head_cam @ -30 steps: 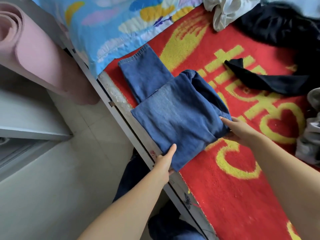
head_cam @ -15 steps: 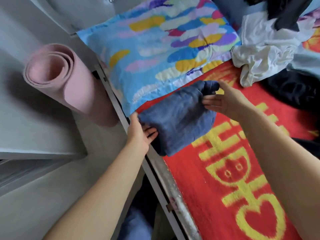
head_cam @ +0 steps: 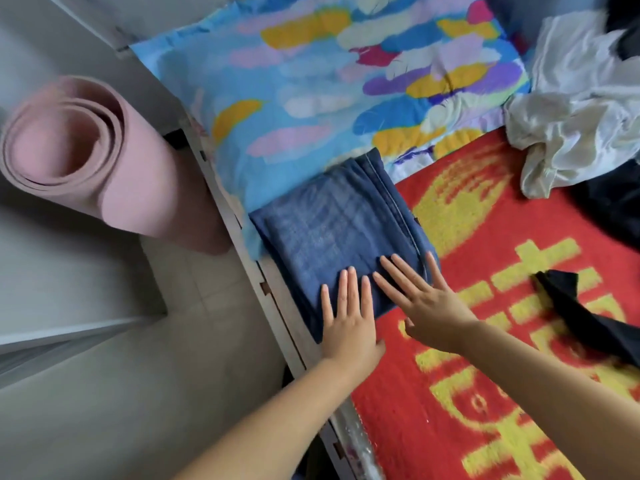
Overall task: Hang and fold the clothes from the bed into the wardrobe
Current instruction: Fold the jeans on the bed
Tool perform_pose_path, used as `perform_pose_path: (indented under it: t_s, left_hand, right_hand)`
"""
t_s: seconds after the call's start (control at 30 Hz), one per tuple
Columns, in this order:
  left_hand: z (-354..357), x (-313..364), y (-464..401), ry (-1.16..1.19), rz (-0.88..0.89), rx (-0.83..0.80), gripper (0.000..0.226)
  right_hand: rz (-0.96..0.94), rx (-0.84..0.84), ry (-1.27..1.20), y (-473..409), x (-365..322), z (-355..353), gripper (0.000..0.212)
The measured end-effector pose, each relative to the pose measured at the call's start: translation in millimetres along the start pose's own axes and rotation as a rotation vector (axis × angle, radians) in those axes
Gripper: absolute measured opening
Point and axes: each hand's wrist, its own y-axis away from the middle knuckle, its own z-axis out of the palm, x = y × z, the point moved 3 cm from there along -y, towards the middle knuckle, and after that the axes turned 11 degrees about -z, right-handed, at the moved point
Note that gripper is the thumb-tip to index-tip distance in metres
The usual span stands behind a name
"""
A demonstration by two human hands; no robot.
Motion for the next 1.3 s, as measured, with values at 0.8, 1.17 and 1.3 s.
perform_pose_path:
  t_s: [0.8, 1.17, 1.3]
  left_hand:
    - [-148, -67, 100, 0.200, -0.064, 0.223, 0.057]
    - [-191, -215, 282, 0.138, -0.281, 0.314, 0.051]
    - [-183, -296, 343, 0.125, -0.409, 0.316, 0.052]
  right_hand:
    - [0.091, -0.103, 0.114, 5, -73, -205, 0.056]
    - [-0.158, 0.018, 0.124, -20, -272, -312, 0.050]
    - [-0.260, 0.010, 0.151, -63, -361, -331, 0.047]
